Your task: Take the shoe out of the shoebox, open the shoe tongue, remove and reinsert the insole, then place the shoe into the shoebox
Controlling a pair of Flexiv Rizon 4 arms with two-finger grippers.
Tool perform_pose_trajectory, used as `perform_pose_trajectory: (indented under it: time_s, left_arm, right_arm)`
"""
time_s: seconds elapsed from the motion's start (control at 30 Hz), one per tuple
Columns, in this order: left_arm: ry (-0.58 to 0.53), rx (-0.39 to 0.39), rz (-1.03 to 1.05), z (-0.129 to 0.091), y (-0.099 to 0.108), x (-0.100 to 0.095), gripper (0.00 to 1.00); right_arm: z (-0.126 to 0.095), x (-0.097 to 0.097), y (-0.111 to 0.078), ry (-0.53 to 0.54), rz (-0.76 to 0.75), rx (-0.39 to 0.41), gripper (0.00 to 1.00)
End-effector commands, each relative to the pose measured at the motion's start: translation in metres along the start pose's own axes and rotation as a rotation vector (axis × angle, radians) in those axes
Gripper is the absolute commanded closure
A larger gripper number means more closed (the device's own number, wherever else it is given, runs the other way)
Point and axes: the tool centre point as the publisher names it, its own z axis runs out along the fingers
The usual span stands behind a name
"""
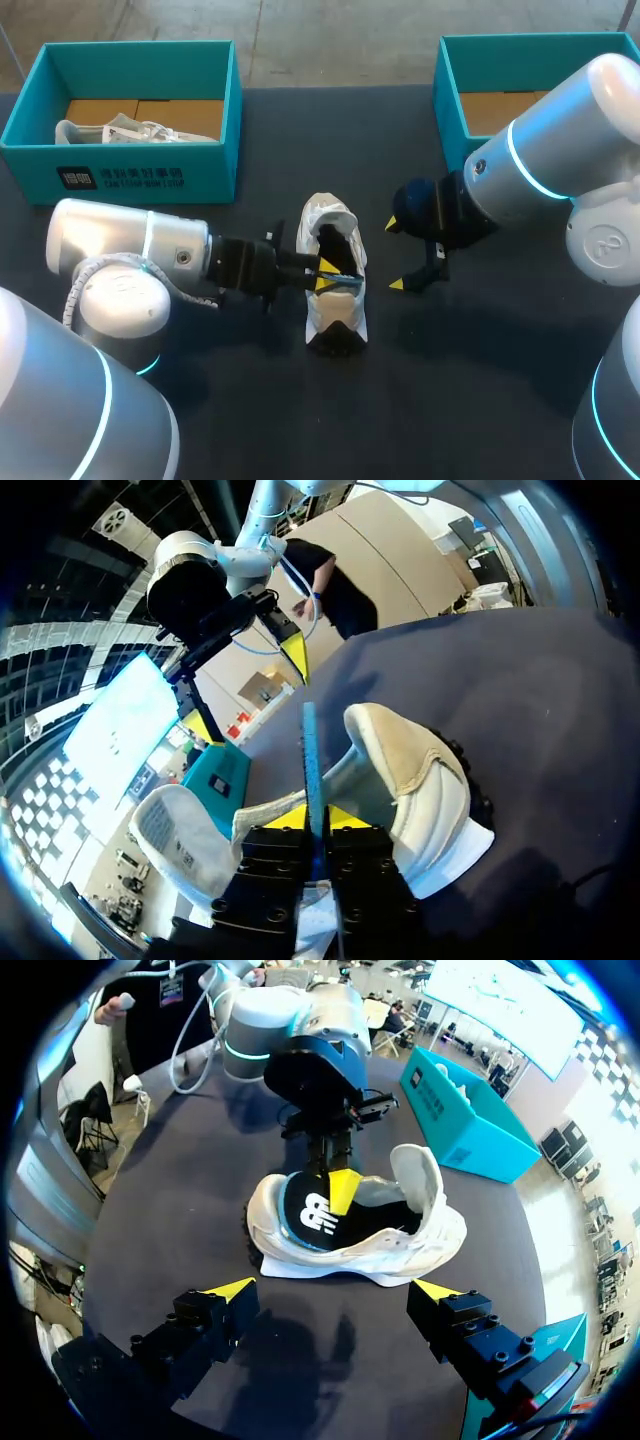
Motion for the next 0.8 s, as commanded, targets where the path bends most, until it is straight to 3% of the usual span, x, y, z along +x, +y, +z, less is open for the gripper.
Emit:
perform_pose_trajectory:
  time_s: [0.03,0.3,0.5,0.53,0.6,0.8]
  left_arm:
    - [-0.011,0.004,0.007,-0.001,-0.009,-0.003,0.52]
    - [-0.027,0.017,0.028,-0.014,-0.023,-0.008,0.62]
    - [-0.025,0.027,0.039,-0.016,-0.028,-0.007,0.76]
    - [-0.024,0.028,0.039,-0.016,-0.028,-0.006,0.80]
    - [-0.022,0.033,0.033,-0.014,-0.028,-0.004,1.00]
    - [0.012,0.037,0.051,-0.006,-0.019,0.001,1.00]
  right_arm:
    - [0.001,0.001,0.000,-0.002,0.001,0.002,0.00]
    - [0.001,0.001,0.000,-0.002,0.001,0.002,0.00]
    - [0.001,0.001,0.000,-0.002,0.001,0.002,0.00]
    - [0.001,0.001,0.000,-0.002,0.001,0.002,0.00]
    - [0.001,0.001,0.000,-0.002,0.001,0.002,0.00]
    - [0.001,0.001,0.000,-0.002,0.001,0.002,0.00]
